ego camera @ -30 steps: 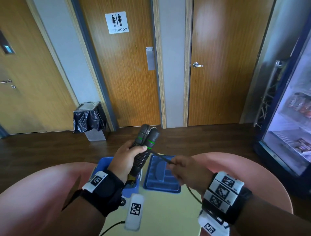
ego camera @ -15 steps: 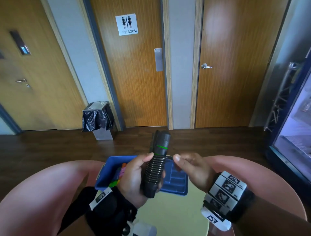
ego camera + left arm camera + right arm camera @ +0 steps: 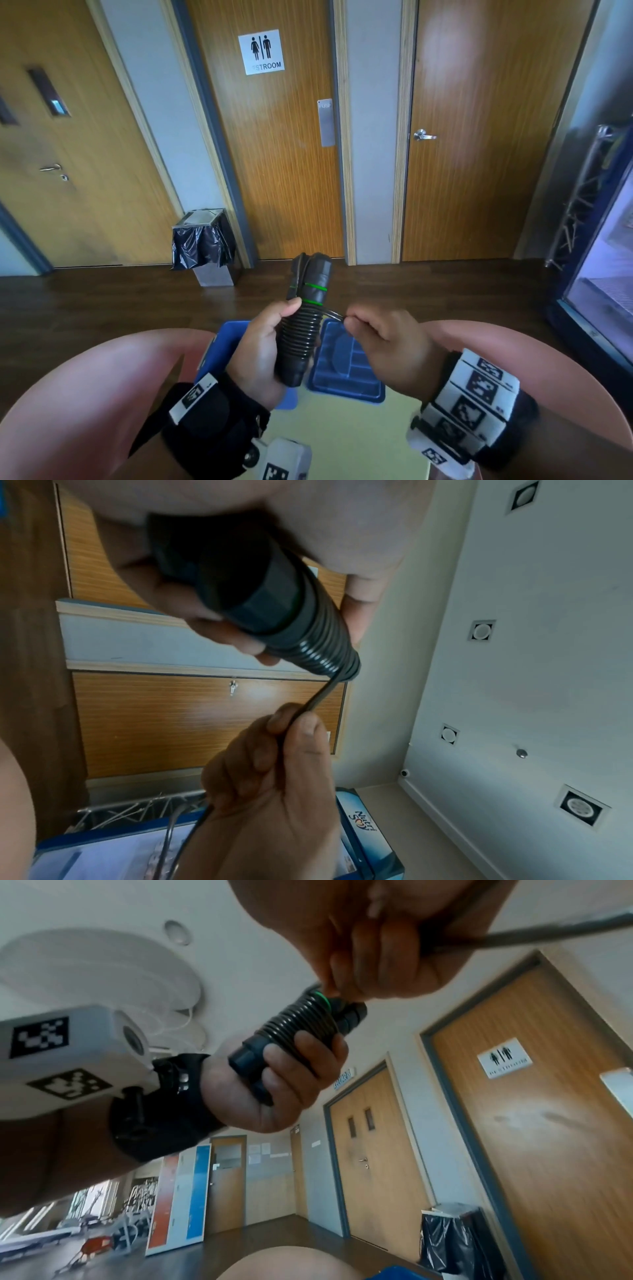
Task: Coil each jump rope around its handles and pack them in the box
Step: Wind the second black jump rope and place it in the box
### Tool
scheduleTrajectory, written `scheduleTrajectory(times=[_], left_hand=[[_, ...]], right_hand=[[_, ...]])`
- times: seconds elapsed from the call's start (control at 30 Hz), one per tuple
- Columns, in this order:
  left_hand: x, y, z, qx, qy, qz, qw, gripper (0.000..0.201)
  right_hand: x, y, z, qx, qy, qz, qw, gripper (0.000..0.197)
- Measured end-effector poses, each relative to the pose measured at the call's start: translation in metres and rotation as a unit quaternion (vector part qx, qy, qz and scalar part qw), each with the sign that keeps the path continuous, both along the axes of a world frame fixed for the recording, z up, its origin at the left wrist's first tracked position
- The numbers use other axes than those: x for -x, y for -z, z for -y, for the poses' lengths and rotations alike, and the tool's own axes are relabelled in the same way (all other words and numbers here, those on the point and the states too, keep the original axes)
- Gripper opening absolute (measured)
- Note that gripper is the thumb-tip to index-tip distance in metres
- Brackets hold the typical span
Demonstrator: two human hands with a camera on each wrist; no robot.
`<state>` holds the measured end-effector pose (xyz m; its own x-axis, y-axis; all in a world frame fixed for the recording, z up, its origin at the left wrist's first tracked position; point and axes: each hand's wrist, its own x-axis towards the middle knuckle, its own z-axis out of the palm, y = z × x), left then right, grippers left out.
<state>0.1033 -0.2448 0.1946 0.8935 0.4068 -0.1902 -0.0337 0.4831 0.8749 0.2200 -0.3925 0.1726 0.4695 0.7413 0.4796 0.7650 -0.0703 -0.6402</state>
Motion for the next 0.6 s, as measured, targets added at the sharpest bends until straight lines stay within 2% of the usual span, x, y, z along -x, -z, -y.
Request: scheduleTrajectory(times=[0.13, 0.2, 0.27, 0.33, 0.37, 0.47, 0.53, 0.6], left_hand=[[-0.003, 0.000, 0.003, -0.008, 0.046, -0.002, 0.999, 0.035], [-0.004, 0.002, 0.006, 0.006, 0.087, 0.006, 0.996, 0.030], [-0.006, 0.005, 0.006, 0.028, 0.134, 0.019, 0.990, 0.037], [-0.008, 0.008, 0.003, 0.049, 0.196, 0.018, 0.979, 0.049], [-0.008, 0.008, 0.002, 0.068, 0.237, 0.014, 0.969, 0.050], [-0.009, 0.009, -0.003, 0.117, 0.356, 0.005, 0.927, 0.051], [-0.009, 0.008, -0.005, 0.117, 0.389, -0.001, 0.914, 0.053], [-0.010, 0.006, -0.006, 0.095, 0.382, -0.016, 0.919, 0.056]], right_hand=[[-0.008, -0.001, 0.005, -0.034, -0.080, -0.055, 0.995, 0.038], [-0.017, 0.001, 0.005, -0.021, -0.112, -0.111, 0.987, 0.034], [-0.022, 0.002, 0.002, -0.025, -0.131, -0.184, 0.974, 0.029], [-0.023, 0.003, 0.000, -0.058, -0.148, -0.254, 0.954, 0.056], [-0.023, 0.002, 0.000, -0.074, -0.151, -0.259, 0.951, 0.063], [-0.018, -0.007, 0.001, -0.092, -0.130, -0.205, 0.966, 0.078], [-0.013, -0.013, 0.000, -0.098, -0.156, -0.248, 0.951, 0.081], [-0.011, -0.014, -0.003, -0.118, -0.154, -0.285, 0.938, 0.073]])
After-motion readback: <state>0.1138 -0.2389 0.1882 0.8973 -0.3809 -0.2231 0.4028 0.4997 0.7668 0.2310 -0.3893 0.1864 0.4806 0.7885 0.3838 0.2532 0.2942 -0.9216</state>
